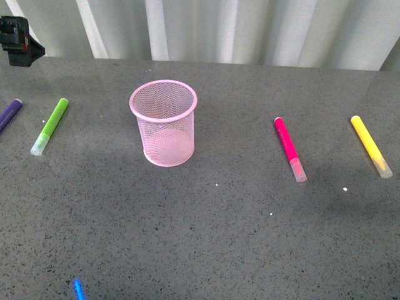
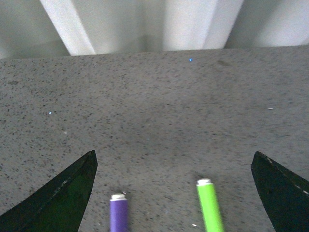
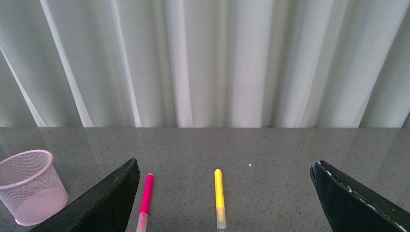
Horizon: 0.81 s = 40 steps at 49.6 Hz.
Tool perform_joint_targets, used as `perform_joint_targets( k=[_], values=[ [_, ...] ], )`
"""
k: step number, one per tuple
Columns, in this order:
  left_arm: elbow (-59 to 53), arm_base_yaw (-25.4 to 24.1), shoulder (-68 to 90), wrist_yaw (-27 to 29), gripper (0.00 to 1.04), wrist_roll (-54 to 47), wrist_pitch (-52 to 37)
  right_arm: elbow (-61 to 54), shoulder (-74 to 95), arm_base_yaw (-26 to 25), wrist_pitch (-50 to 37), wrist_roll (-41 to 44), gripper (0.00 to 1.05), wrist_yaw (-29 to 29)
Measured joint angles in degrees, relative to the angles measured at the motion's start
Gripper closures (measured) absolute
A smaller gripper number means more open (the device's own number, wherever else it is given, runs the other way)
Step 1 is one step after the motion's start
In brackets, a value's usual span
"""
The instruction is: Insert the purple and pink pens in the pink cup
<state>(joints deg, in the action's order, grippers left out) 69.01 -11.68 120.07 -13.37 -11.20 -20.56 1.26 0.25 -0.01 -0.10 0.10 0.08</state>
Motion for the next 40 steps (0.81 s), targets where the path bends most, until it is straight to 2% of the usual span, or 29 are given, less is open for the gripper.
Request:
perform_joint_targets(
  k=[6,21,40],
  values=[
    [6.21,-1.92,5.66,0.50,0.07,-3.74,4.37,0.00,0.00,0.00,0.00,0.00,0.07,0.00],
    [6.10,-4.70,9.09,-0.26,0.07,-10.73,5.62,0.00,0.00,0.00,0.00,0.00,0.07,0.00],
    [5.88,-5.25,11.30,0.83,0.07,-12.31,6.27,0.00,0.00,0.00,0.00,0.00,0.07,0.00]
  ],
)
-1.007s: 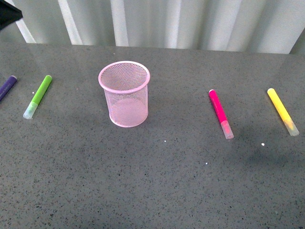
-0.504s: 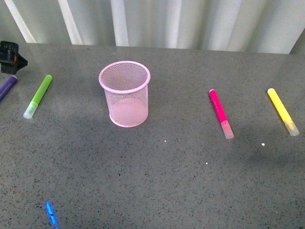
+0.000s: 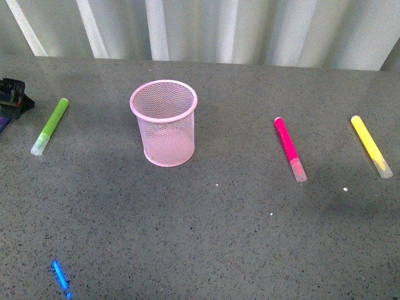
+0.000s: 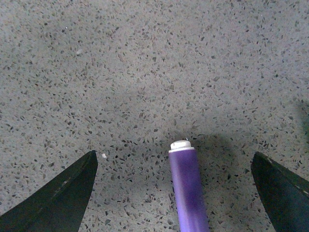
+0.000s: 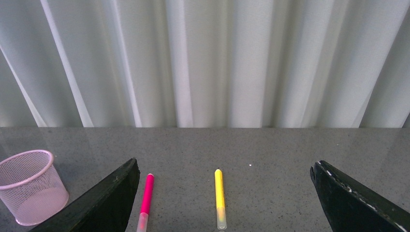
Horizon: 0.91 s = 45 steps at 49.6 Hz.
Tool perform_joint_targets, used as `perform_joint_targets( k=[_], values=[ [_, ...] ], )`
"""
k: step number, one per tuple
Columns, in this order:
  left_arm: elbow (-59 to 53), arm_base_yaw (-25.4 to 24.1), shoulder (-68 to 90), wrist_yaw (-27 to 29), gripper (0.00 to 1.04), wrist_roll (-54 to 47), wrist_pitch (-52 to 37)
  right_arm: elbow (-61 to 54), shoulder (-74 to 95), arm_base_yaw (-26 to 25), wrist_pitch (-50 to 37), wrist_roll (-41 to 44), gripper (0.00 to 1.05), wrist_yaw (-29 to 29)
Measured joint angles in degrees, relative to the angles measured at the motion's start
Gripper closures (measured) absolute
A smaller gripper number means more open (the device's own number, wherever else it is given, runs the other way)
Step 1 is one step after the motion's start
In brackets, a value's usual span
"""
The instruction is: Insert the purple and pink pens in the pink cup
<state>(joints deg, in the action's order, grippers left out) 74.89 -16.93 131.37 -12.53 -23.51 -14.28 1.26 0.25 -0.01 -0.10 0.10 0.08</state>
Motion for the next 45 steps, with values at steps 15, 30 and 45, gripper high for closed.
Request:
perform_joint_targets(
  k=[15,30,45],
  values=[
    [0.04,0.04,1.18,0.44,0.07,-0.28,0.00,0.00,0.00,0.00,0.00,0.00,0.07,0.00],
    [0.35,-0.07,1.46,0.79,0.13,-0.31,0.66,0.00,0.00,0.00,0.00,0.00,0.07,0.00],
    [-0.79,0.22,0.07,1.09,0.60,1.07,3.96,0.00,0.00,0.00,0.00,0.00,0.07,0.00]
  ],
)
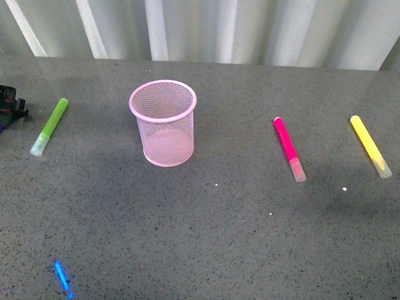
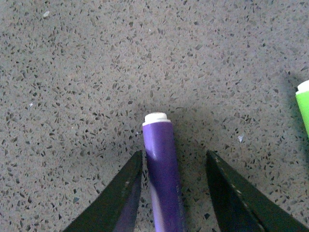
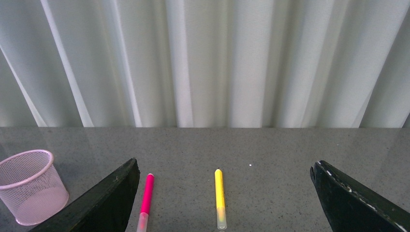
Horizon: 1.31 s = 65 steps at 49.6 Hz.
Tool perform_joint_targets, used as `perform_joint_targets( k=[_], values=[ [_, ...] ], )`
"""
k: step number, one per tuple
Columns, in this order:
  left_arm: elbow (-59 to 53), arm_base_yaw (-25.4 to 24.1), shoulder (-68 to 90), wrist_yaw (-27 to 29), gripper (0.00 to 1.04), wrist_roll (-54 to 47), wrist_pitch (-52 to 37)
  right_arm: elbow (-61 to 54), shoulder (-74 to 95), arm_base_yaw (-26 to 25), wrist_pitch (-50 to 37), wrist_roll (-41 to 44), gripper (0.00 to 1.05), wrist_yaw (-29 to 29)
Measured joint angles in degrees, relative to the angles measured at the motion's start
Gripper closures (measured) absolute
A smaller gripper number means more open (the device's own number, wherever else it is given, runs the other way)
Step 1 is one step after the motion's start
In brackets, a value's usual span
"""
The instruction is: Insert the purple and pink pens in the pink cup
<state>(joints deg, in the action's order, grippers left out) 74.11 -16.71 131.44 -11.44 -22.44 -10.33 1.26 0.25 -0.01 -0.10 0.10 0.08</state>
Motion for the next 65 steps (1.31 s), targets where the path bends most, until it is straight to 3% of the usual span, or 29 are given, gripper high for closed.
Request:
perform_joint_targets(
  k=[6,9,22,37,54,65],
  values=[
    [-1.79,-0.02,-1.51,0.83,0.87,0.26,-0.15,0.00,0.00,0.00,0.00,0.00,0.07,0.00],
    [-3.26,-0.02,-2.43,1.18,0.91,0.61,-1.97,0.00,0.00,0.00,0.00,0.00,0.07,0.00],
    [-10.23,2.05,-10.82,-2.60,0.92,6.62,-13.22,0.00,0.00,0.00,0.00,0.00,0.07,-0.02],
    [-19.80,12.39,-25.24,-5.35,0.92,23.67,-34.36,0.00,0.00,0.00,0.00,0.00,0.07,0.00],
    [-29.29,30.51,-24.26,7.37,0.92,43.80,-56.15,0.00,0.00,0.00,0.00,0.00,0.07,0.00],
    [-29.64,35.17,-19.78,13.03,0.92,46.99,-62.51,0.00,0.00,0.00,0.00,0.00,0.07,0.00]
  ],
)
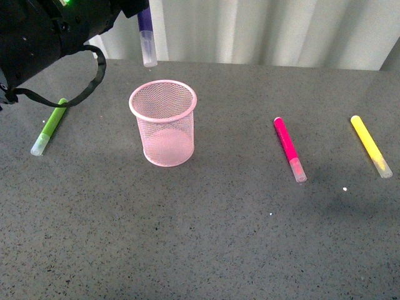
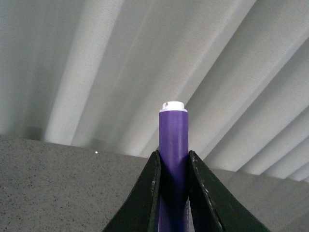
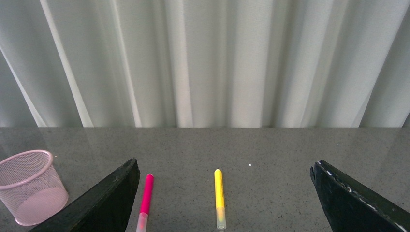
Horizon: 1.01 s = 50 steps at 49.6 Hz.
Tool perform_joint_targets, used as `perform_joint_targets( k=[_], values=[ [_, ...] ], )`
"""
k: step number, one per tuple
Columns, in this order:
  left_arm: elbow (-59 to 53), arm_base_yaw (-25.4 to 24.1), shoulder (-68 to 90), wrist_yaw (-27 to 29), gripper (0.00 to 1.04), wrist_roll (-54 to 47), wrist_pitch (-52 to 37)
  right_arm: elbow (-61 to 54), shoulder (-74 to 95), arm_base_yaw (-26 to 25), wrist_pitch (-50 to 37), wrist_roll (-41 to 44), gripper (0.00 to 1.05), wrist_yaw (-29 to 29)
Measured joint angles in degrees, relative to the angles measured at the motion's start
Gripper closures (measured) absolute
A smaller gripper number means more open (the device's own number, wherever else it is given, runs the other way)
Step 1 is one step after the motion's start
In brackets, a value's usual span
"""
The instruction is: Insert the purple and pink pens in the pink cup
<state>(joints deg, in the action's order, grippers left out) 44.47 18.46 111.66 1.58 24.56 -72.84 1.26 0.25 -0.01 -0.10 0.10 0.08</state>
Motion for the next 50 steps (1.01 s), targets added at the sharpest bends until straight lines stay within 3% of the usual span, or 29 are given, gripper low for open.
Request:
perform_joint_targets(
  k=[17,50],
  values=[
    [0.00,0.98,7.65,6.25,0.92,-1.11,-5.18,0.00,0.00,0.00,0.00,0.00,0.07,0.00],
    [0.00,3.26,10.34,6.08,0.92,-1.79,-7.02,0.00,0.00,0.00,0.00,0.00,0.07,0.00]
  ],
)
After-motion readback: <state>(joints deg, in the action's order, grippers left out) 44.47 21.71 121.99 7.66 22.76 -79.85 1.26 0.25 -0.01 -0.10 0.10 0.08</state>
